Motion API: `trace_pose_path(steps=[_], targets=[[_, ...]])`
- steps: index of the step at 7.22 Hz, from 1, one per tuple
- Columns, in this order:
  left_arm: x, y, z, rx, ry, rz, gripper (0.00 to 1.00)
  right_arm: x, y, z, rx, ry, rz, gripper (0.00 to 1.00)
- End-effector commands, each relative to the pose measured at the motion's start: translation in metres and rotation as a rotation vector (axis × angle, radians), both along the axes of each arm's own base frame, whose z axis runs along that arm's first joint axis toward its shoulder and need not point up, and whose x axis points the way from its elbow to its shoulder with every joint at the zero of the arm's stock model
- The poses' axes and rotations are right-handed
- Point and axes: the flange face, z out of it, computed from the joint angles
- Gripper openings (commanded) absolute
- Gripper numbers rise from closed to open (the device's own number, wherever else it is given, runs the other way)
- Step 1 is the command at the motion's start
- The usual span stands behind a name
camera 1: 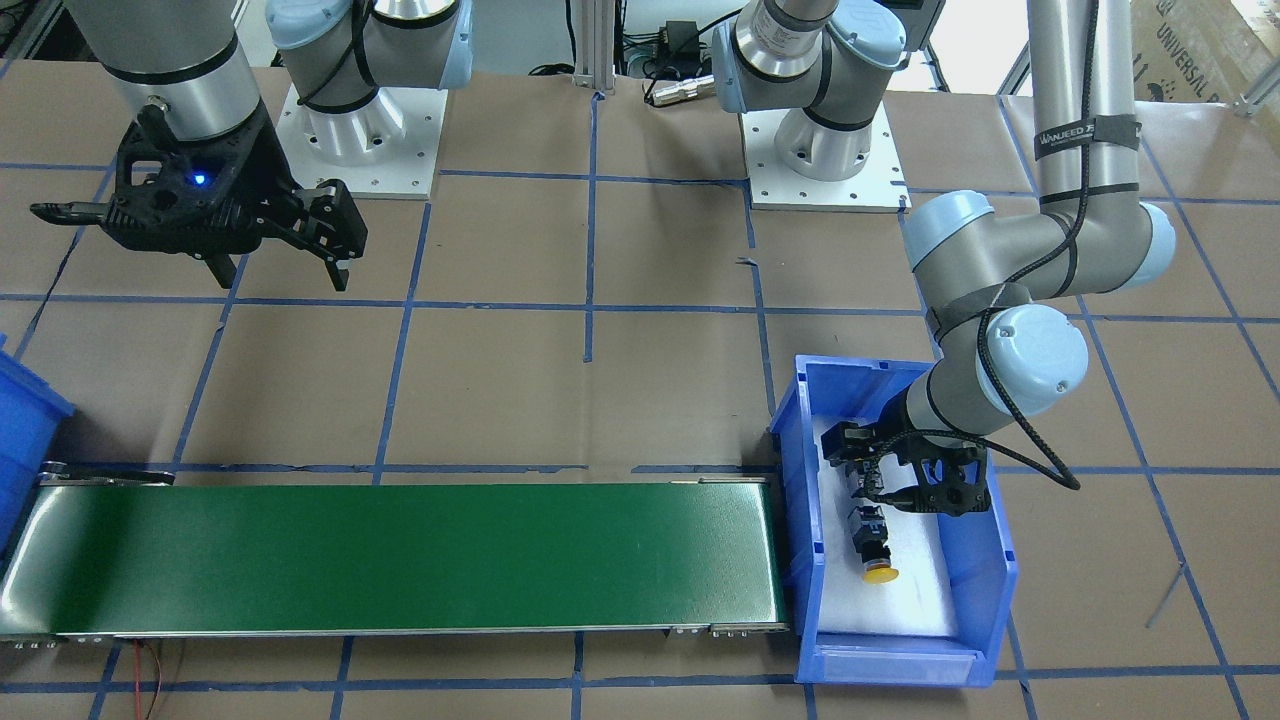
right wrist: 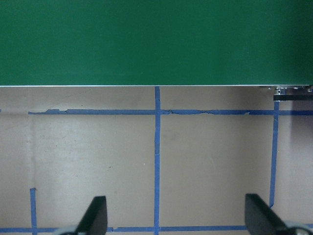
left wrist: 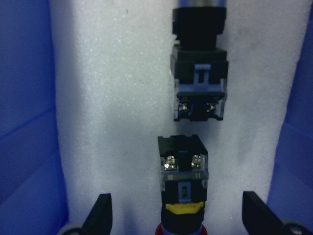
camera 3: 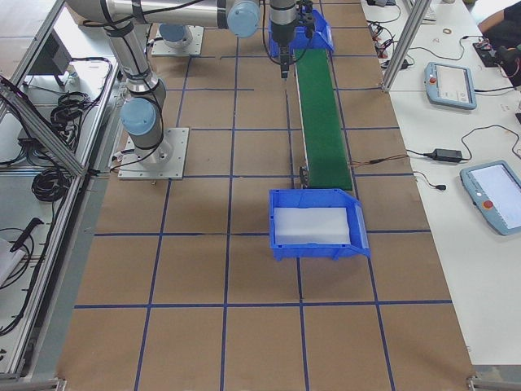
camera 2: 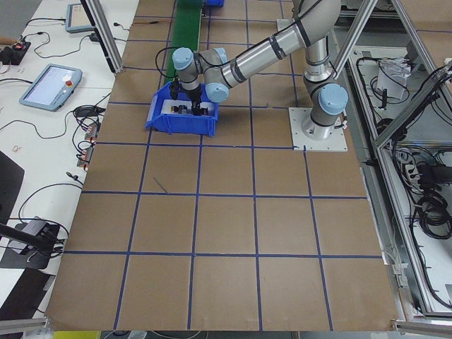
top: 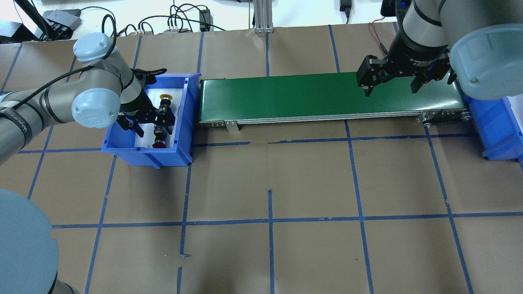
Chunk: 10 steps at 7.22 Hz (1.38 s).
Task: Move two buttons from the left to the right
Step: 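Lower the left gripper and grasp the red-capped button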
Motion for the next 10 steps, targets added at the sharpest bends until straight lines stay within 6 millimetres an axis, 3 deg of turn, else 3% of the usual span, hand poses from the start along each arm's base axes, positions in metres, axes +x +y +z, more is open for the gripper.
trace_pose_path(steps=[1,3,4,6,7,8,9,10], targets=[[0.0,0.001,-0.01,0.017,0.003,-0.013,0.23,0.027,0.008,0.0,-0.005,0.0,0.054,1.0],[0.0,-0.006,0.012,-0.019,0.003,-0.001,0.21,0.027,0.007,-0.003,-0.002,0.0,0.054,1.0],[0.0,-0.013,0.041,-0.056,0.016,0.004,0.21,0.028,0.004,-0.006,0.002,-0.002,0.056,1.0],[0.001,-0.029,0.123,-0.057,0.021,0.002,0.21,0.019,0.0,-0.009,0.006,0.0,0.048,1.0],[-0.01,-0.038,0.161,-0.098,0.02,-0.017,0.21,0.019,0.0,-0.009,0.004,0.0,0.05,1.0],[-0.055,-0.026,0.179,-0.122,0.023,-0.091,0.21,0.017,-0.001,-0.009,0.006,0.011,0.049,1.0],[-0.105,-0.015,0.184,-0.134,0.026,-0.203,0.21,0.013,-0.001,-0.009,0.007,0.017,0.042,1.0],[-0.135,-0.01,0.18,-0.137,0.038,-0.273,0.22,0.009,-0.002,-0.01,0.01,0.017,0.035,1.0]])
